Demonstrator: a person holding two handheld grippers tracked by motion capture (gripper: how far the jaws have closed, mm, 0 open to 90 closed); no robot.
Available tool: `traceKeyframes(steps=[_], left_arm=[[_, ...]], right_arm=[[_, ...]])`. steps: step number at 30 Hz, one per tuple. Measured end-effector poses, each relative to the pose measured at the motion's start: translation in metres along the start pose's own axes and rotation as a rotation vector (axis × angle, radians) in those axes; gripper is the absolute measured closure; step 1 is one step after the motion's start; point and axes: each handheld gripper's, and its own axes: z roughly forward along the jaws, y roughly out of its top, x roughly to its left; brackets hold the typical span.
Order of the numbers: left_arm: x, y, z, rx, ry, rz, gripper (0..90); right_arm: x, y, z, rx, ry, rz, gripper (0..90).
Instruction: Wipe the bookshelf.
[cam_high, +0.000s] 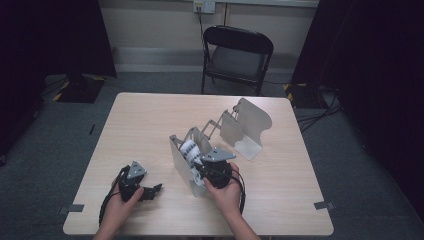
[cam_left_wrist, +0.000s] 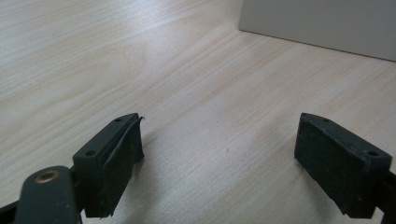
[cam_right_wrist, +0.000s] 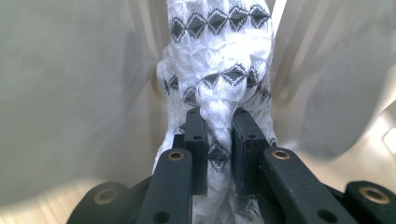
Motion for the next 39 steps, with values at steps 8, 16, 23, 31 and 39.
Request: traceKeyframes(steps=[8,16,23,31,39], left_arm=[[0.000,0.000,0.000,0.000,0.000,0.000,14.8],[0.000,0.000,0.000,0.000,0.000,0.000,14.8],[0.000,0.000,0.000,0.001,0.000,-0.001,14.8],[0.000,0.000,0.000,0.000,0.000,0.000,14.8],[0.000,0.000,0.000,0.001,0.000,0.000,14.8]], right_arm=[[0.000,0.040,-0.015,-0.134,-0.047,0.005,79.1],[-0.002,0.030,0.006,-0.074,-0.059,0.015,79.1],[-0.005,0.011,0.014,-0.031,-0.063,0.037,79.1],[-0.009,-0.010,0.025,0.035,-0.044,0.049,79.1],[-0.011,-0.035,0.030,0.121,-0.003,0.050,78.9]])
